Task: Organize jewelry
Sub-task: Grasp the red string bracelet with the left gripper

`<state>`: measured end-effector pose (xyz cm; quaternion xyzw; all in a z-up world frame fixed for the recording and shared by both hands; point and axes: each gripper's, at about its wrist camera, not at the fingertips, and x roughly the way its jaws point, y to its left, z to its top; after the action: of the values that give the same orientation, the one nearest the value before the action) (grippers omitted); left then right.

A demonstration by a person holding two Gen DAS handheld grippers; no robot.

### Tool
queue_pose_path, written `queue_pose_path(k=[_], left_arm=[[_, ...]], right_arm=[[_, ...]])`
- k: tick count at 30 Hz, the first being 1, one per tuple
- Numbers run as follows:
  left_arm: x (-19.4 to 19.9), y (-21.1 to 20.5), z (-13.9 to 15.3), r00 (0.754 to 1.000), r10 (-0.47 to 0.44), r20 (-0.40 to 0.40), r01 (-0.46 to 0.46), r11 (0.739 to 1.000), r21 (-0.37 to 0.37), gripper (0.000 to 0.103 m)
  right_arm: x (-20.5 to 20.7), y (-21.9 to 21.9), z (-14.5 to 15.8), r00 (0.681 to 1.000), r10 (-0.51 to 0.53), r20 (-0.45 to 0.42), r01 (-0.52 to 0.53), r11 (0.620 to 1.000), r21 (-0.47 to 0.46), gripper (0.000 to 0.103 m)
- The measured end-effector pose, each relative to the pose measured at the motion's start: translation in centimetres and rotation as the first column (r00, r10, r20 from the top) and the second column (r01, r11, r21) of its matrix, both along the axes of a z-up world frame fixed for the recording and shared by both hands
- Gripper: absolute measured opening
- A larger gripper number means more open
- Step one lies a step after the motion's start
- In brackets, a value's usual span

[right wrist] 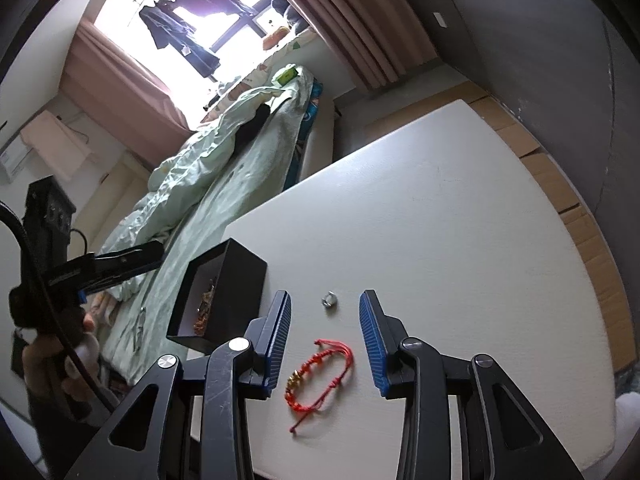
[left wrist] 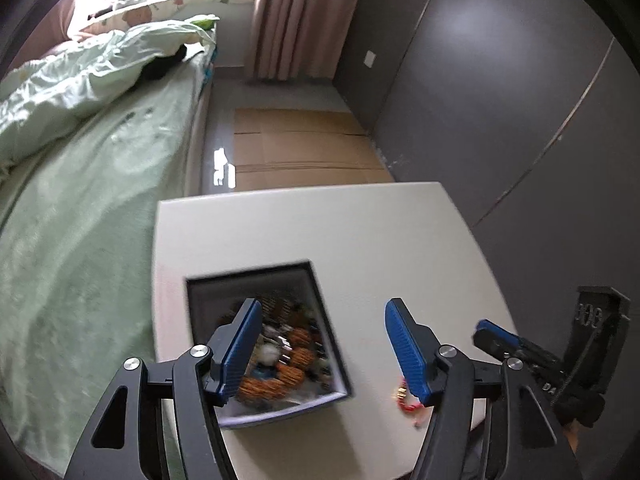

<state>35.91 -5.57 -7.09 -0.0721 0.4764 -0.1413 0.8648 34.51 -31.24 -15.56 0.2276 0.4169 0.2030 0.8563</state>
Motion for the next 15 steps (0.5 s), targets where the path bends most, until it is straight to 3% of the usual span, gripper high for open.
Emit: queue_pose_path(k=[2, 15], left_arm=[[-0.8, -0.8, -0.2, 1.0, -0.017, 0.009, 0.017, 1.0, -0.02, 0.065], [-5.1, -6.2, -2.0, 0.988, -0.155, 0.008, 0.155, 0.987, -0.045, 0.065]], right_arm=[[-0.3, -0.3, -0.1, 1.0, -0.011, -0.002, 0.011, 1.0, -0.017, 0.047], [-2.4, -2.7, -0.3, 0.998, -0.059, -0.019, 0.059, 0.998, 0.016, 0.048]])
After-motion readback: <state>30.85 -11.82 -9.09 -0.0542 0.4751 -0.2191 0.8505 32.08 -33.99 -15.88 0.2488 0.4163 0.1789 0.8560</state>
